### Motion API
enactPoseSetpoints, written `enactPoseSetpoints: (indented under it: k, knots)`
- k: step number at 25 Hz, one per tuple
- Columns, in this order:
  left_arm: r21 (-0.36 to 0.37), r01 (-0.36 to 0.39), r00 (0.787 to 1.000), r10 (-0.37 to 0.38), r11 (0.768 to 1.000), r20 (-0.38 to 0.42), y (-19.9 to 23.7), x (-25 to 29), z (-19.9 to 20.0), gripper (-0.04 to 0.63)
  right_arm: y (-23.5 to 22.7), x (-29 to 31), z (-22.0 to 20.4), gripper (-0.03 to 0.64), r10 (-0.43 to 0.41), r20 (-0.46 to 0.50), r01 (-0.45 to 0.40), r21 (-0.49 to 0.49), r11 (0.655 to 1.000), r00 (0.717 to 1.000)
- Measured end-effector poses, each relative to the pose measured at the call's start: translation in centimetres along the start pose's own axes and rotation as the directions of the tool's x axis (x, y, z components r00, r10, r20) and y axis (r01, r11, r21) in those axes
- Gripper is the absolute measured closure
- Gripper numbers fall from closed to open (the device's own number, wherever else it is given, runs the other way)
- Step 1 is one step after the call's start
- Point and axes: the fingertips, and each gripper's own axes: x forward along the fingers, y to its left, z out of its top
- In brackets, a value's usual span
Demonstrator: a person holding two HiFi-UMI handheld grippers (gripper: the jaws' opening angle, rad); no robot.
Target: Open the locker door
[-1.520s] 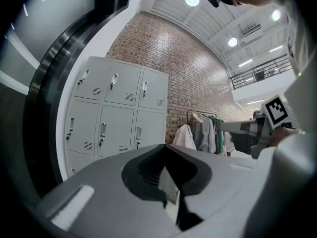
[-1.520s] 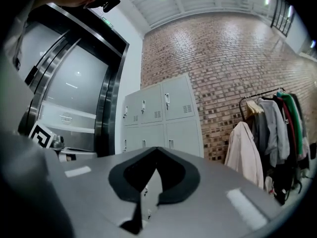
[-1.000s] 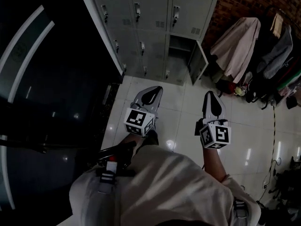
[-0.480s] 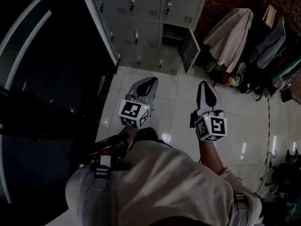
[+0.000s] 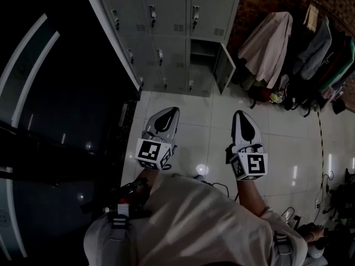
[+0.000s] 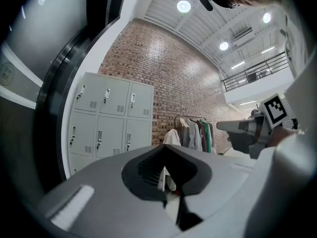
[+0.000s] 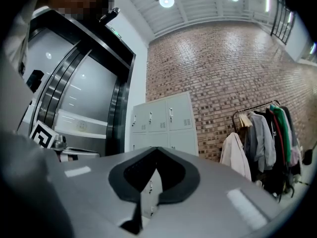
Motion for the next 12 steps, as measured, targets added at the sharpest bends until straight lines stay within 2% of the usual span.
enactPoseSetpoints:
  k: [6,8,11,12]
  knots:
    - [-0.022,-0.018,1.0,0.018,1.0,-0.015,1.5,-2.1,0.7,0.541,1.1,-1.6,-0.5,0.615,-0.017,-0.12,0.01,-0.058,0.998,0.993]
    - [-0.023,-0.011,1.0,0.011,1.0,-0.013,1.0,-2.4,1.0,0.541,1.1,-2.1,-0.1,0.617,-0.024,-0.112,0.019,-0.045,0.999,0.993]
    - [-0.027,0.001,1.0,-0.001,1.0,-0.002,0.6,-3.2,2.0,0.541,1.3,-2.3,1.4,0.617,-0.017,-0.04,0.016,-0.028,0.999,0.999]
    - [-0.032,0.001,1.0,-0.001,0.999,-0.001,0.8,-3.6,2.3,0.541,1.6,-2.4,1.5,0.617,-0.018,-0.05,0.016,-0.032,0.999,0.999]
